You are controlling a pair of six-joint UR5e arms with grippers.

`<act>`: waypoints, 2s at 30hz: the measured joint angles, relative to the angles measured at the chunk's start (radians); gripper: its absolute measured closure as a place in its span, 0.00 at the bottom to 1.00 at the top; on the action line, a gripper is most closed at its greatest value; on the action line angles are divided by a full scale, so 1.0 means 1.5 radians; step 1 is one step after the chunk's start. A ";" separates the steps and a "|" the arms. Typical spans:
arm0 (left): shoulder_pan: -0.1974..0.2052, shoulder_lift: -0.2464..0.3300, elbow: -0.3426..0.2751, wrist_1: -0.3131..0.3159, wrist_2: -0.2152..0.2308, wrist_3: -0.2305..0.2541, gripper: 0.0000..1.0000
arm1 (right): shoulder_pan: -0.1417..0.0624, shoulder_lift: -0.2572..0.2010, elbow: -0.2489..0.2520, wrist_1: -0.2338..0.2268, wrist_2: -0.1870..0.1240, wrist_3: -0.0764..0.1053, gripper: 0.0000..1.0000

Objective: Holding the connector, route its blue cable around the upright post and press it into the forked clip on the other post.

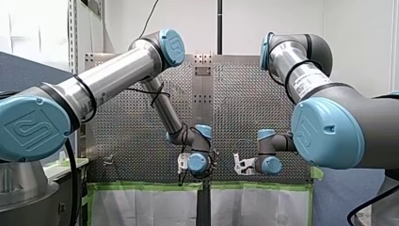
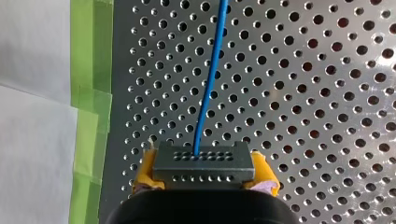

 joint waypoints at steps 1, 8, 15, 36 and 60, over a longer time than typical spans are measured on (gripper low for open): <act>0.000 0.000 0.000 0.000 0.000 0.000 1.00 | 0.000 -0.001 0.000 0.000 0.000 0.000 1.00; 0.002 0.001 0.000 -0.001 0.000 0.000 1.00 | -0.002 -0.031 0.000 0.003 0.000 0.003 1.00; -0.002 0.006 0.000 -0.003 -0.002 0.000 1.00 | -0.002 -0.043 0.000 0.011 -0.001 0.006 1.00; -0.014 0.031 0.000 -0.018 -0.007 -0.011 1.00 | -0.002 -0.047 0.001 0.039 -0.010 -0.013 1.00; 0.020 0.029 0.000 0.003 0.048 -0.055 1.00 | -0.010 -0.048 0.000 0.041 -0.009 -0.002 1.00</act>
